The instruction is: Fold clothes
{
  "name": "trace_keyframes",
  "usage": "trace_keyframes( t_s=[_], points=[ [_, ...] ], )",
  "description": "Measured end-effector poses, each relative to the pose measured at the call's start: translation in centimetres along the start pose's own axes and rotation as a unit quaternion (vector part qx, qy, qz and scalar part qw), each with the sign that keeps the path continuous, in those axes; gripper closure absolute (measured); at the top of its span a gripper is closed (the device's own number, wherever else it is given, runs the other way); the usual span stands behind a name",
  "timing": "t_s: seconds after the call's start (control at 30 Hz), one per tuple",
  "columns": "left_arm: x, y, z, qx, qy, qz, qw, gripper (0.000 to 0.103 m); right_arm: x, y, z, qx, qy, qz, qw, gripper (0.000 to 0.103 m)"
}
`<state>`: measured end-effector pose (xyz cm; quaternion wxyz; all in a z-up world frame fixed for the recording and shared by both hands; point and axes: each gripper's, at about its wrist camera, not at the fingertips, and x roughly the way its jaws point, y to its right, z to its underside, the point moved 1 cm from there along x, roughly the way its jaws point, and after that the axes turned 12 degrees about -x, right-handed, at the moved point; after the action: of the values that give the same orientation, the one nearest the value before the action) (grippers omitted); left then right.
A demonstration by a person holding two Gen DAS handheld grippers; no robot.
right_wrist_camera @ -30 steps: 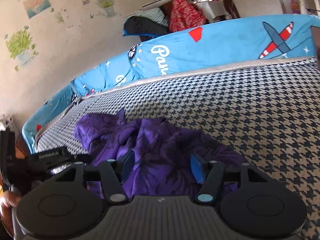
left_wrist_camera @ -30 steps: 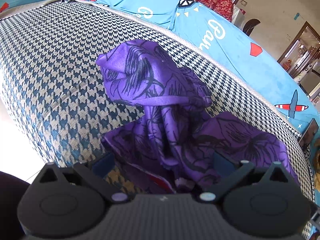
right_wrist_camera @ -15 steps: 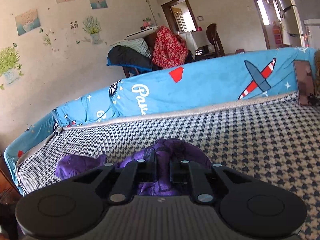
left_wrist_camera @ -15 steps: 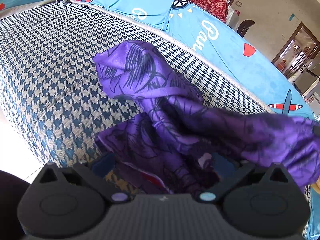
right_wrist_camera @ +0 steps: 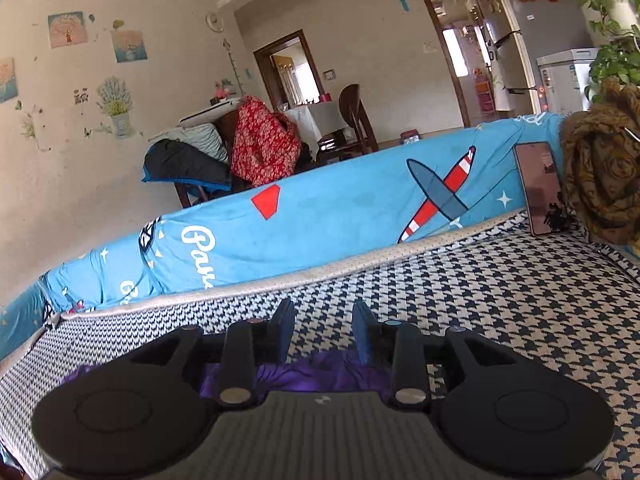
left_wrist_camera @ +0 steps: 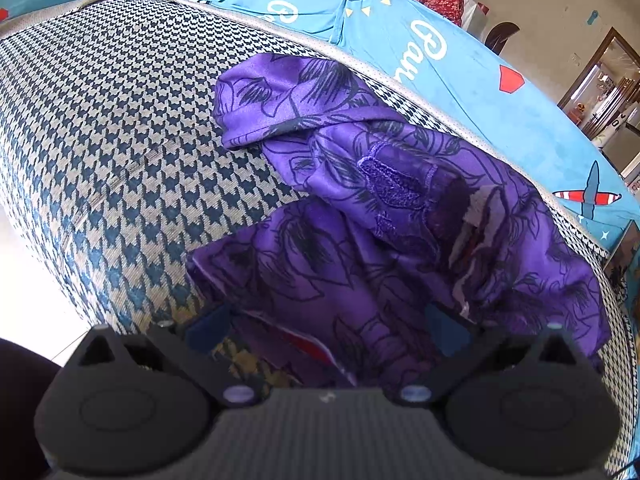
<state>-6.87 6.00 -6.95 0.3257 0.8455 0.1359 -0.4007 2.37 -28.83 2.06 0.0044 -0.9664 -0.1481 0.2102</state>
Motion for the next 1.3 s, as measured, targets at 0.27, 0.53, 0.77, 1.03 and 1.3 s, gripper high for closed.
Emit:
trace_keyframes(
  t_s=[0.27,0.53,0.77,1.03,1.3],
  points=[
    [0.3,1.4,-0.6,0.039,0.014,-0.023,0.9989,0.0,0.0,-2.3,3.0,-0.094,-0.052,-0.079,0.991,0.072],
    [0.6,3.2,-1.5,0.083,0.032,-0.049,0.9948,0.0,0.0,-4.7,5.1,-0.178,-0.079,-0.132,0.972,0.069],
    [0.7,4.6,-2.5,0.178,0.037,-0.065,0.9812,0.0,0.0,-6.0,6.5,-0.227,-0.095,-0.156,0.956,0.059],
    [1.5,2.8,-5.2,0.121,-0.04,0.013,0.9917,0.0,-0.5,-8.5,8.2,-0.308,-0.089,-0.175,0.931,0.041],
    [3.2,2.1,-7.6,0.053,-0.082,0.055,0.9937,0.0,0.3,-10.4,9.4,-0.363,-0.081,-0.167,0.913,0.037]
  ],
)
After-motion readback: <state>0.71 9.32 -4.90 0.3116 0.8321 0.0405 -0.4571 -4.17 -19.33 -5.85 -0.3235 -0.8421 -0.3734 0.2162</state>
